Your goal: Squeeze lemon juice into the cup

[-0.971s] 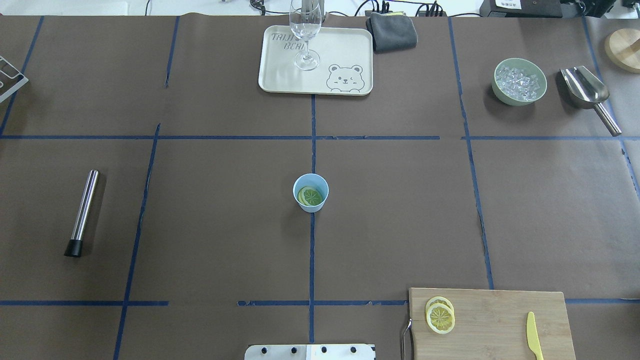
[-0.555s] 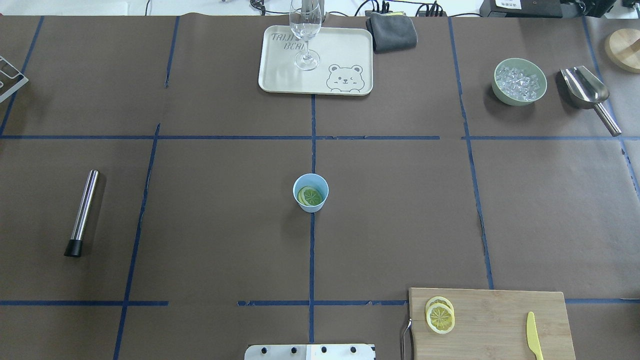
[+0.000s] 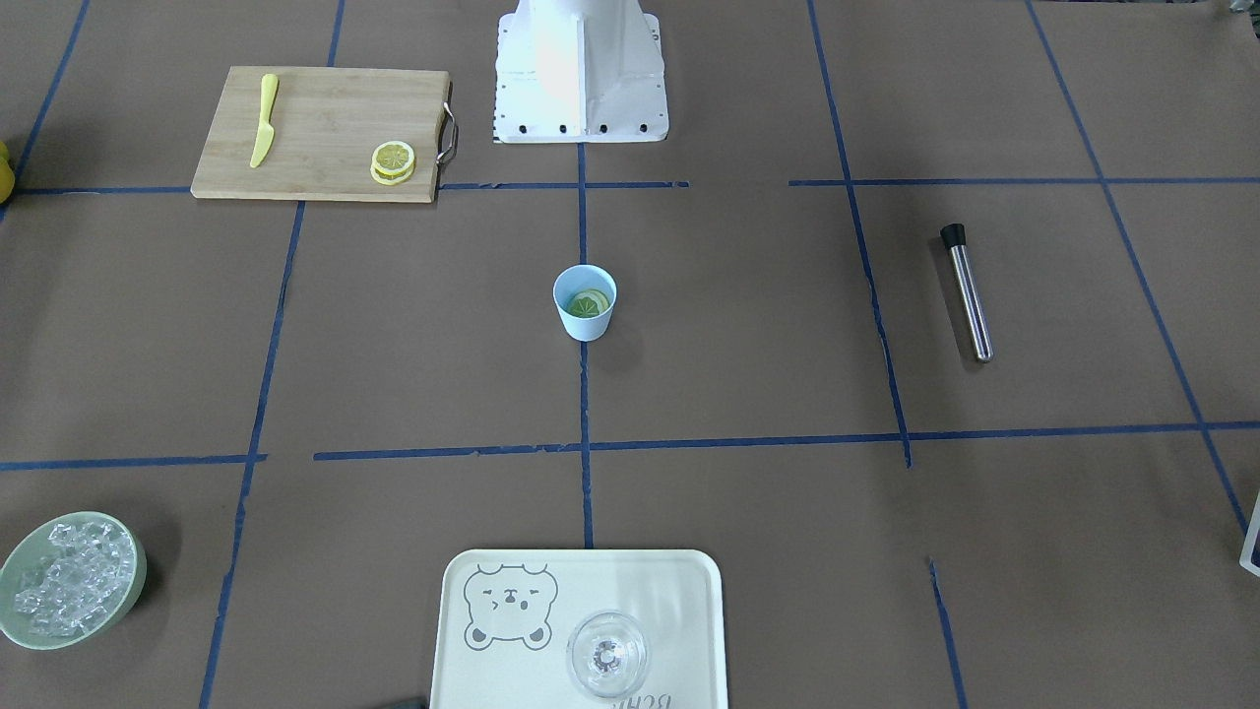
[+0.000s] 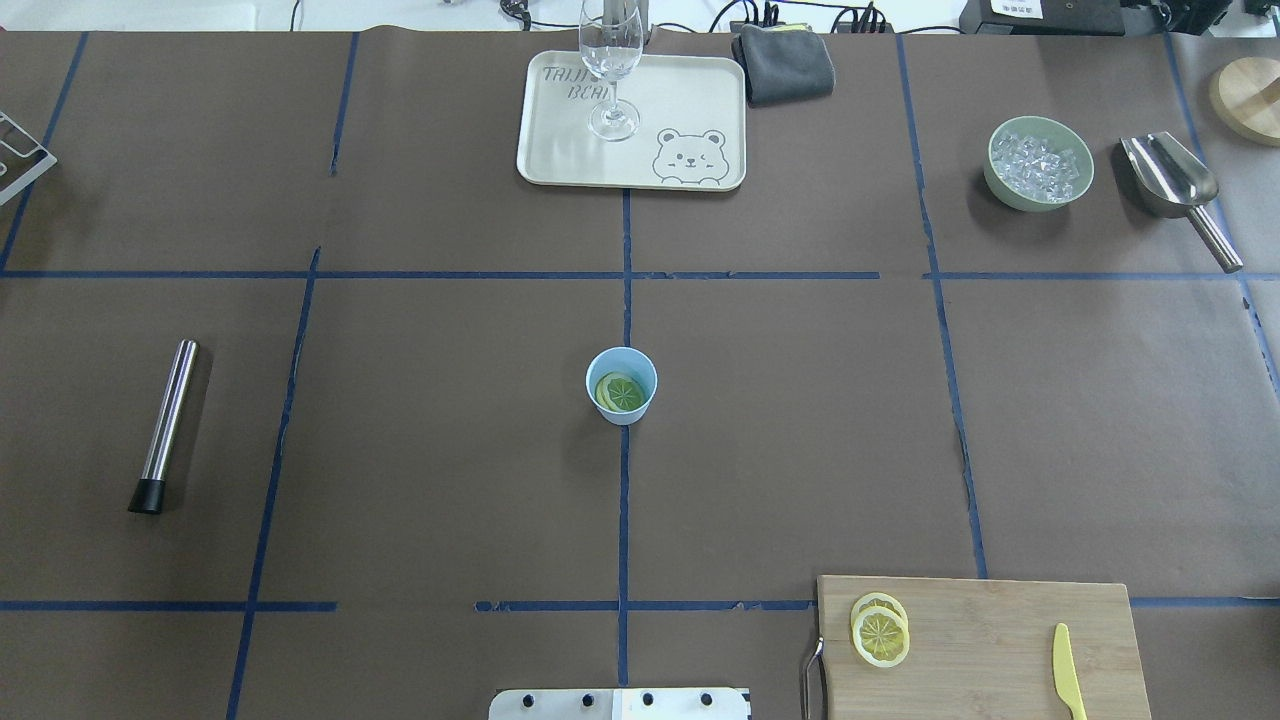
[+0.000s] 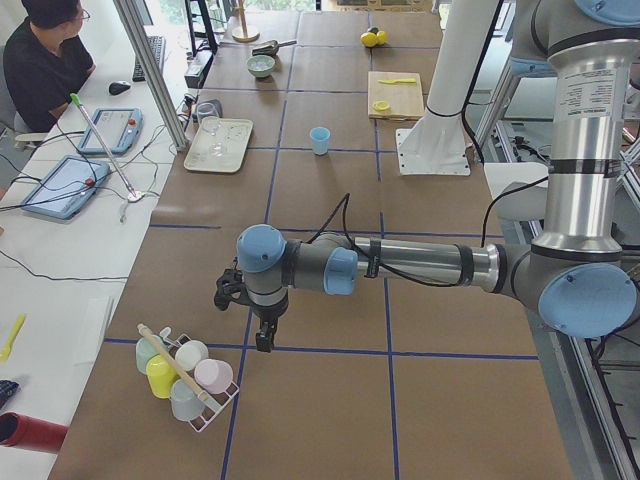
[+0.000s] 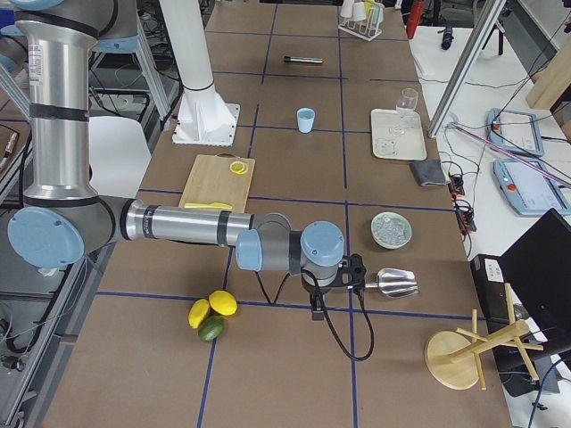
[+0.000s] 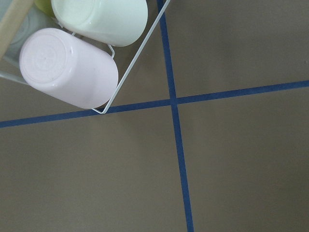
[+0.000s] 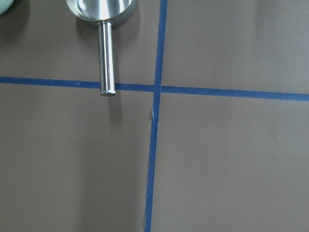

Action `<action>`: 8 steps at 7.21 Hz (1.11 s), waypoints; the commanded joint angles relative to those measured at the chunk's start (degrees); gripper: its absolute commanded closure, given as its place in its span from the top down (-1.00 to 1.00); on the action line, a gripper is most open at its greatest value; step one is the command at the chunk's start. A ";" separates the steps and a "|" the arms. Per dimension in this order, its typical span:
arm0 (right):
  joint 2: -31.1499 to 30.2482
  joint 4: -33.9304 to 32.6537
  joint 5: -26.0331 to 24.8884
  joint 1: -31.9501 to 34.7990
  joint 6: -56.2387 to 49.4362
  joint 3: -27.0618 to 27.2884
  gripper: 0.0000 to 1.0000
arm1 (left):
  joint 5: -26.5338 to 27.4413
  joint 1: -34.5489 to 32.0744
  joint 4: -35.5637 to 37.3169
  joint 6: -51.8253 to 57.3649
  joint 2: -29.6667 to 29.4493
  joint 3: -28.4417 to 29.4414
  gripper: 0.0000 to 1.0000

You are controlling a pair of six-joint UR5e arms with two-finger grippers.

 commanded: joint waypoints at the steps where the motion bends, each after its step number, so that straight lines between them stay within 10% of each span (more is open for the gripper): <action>1: -0.22 -0.05 0.05 -0.04 0.03 -0.69 1.00 | -0.33 -0.55 0.67 -0.04 0.10 0.13 1.00; 8: -0.49 0.04 0.22 0.04 7.15 4.22 1.00 | -0.33 -0.90 0.67 -0.39 0.54 -1.71 1.00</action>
